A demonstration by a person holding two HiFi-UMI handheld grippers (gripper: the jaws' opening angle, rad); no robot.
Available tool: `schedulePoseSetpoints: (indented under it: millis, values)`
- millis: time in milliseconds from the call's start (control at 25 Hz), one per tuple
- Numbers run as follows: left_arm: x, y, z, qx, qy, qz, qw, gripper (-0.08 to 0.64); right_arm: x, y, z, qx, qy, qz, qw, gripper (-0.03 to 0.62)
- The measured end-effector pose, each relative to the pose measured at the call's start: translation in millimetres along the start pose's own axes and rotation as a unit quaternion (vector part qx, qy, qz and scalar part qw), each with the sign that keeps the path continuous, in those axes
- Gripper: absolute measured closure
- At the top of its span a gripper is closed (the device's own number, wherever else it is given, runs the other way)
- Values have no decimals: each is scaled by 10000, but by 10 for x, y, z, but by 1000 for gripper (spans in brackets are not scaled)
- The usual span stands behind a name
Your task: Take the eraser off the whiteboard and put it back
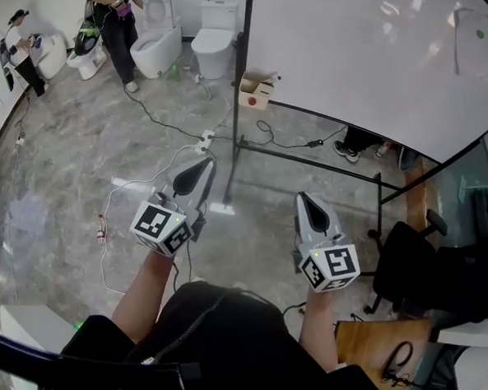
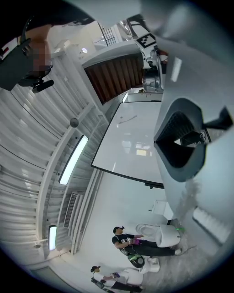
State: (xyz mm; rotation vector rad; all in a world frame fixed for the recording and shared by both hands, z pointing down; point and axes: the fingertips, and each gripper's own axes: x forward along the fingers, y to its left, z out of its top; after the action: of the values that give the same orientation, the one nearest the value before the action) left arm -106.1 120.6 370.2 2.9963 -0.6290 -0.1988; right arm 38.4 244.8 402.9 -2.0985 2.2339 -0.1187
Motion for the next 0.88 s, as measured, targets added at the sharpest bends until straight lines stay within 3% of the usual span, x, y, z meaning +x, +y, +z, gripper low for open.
schedulePoseSetpoints:
  millis: [400,880]
  values:
    - [59,-197,-124,-140,12,156,9998,557,-160,-226,-88,71,87,169,9998,583]
    - [189,-86,-182,-119,86,211,9997,557,19,-290,-58,9,78,324,9994,583]
